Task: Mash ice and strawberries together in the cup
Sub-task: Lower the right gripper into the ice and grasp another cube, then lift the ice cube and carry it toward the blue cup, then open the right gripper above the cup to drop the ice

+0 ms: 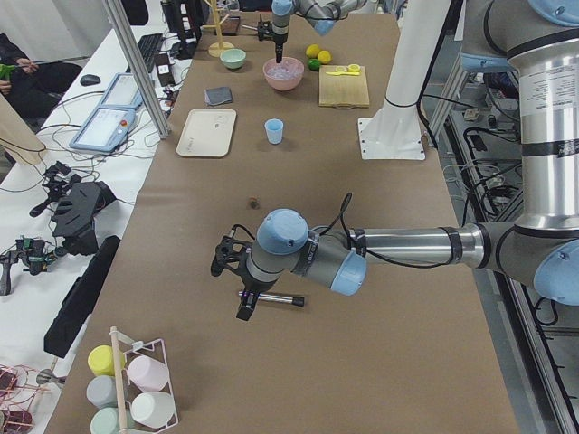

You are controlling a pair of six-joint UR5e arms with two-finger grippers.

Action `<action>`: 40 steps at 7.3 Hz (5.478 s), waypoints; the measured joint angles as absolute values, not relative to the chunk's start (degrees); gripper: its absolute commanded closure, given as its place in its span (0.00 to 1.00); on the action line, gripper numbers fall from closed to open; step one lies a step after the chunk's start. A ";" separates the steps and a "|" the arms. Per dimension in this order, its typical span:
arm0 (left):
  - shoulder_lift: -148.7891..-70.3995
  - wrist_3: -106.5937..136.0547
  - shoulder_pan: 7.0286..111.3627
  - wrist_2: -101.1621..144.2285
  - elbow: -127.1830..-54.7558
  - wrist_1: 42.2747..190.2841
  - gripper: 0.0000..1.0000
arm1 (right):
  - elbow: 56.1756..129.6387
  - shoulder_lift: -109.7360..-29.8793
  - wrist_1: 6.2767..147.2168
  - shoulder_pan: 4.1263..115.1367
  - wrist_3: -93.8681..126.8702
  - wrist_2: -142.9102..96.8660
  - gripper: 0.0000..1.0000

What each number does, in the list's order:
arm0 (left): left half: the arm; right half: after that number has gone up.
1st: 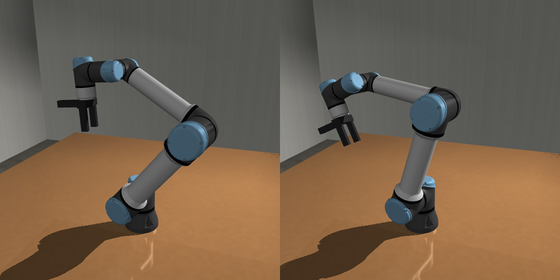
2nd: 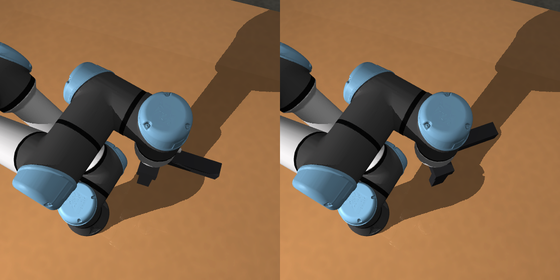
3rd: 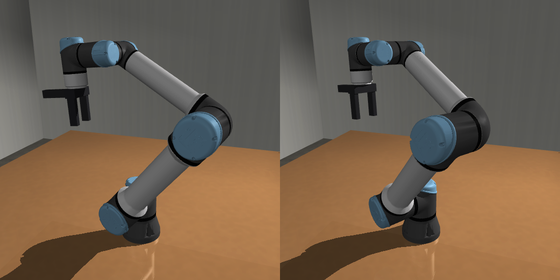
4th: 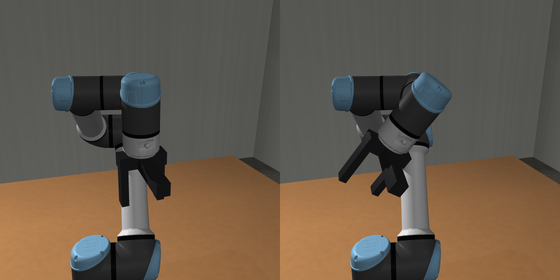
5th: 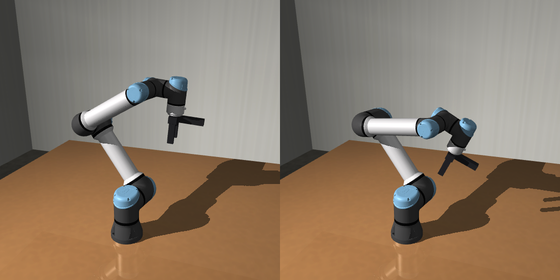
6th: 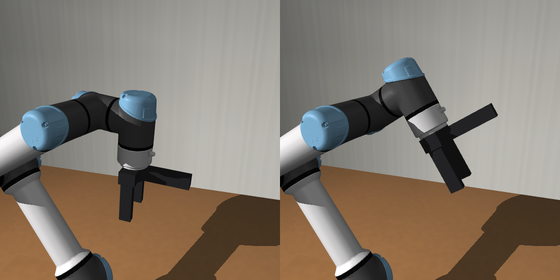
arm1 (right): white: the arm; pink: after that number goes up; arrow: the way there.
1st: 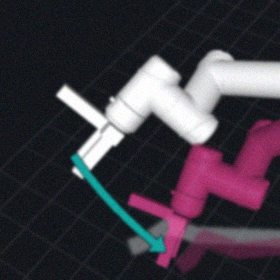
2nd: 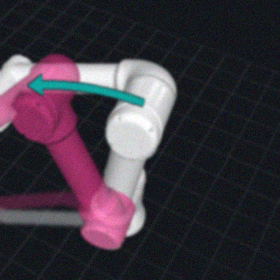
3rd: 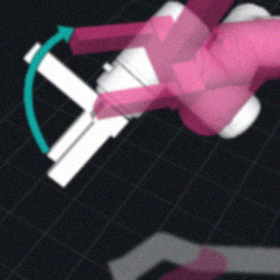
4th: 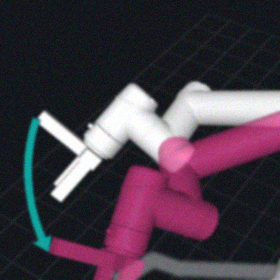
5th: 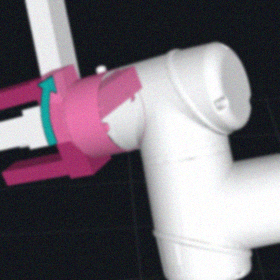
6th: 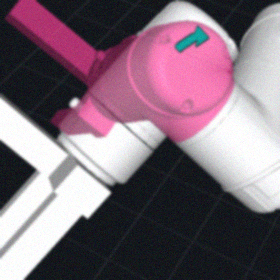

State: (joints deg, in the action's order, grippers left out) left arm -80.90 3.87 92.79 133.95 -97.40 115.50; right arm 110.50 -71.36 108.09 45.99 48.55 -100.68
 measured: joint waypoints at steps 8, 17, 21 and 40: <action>-80.74 3.87 92.67 133.98 -97.03 115.49 0.01 | 102.54 -74.65 82.93 45.75 71.66 -99.64 0.26; -81.34 3.87 92.47 133.94 -97.20 115.23 0.01 | 104.89 -77.61 82.95 43.89 71.81 -99.35 0.53; -81.39 3.87 92.42 133.95 -97.14 115.22 0.01 | 104.96 -78.83 82.64 43.37 71.62 -98.81 0.79; -81.47 6.24 92.29 134.23 -96.95 115.43 0.01 | 91.92 -42.76 84.03 27.71 86.43 -87.89 0.76</action>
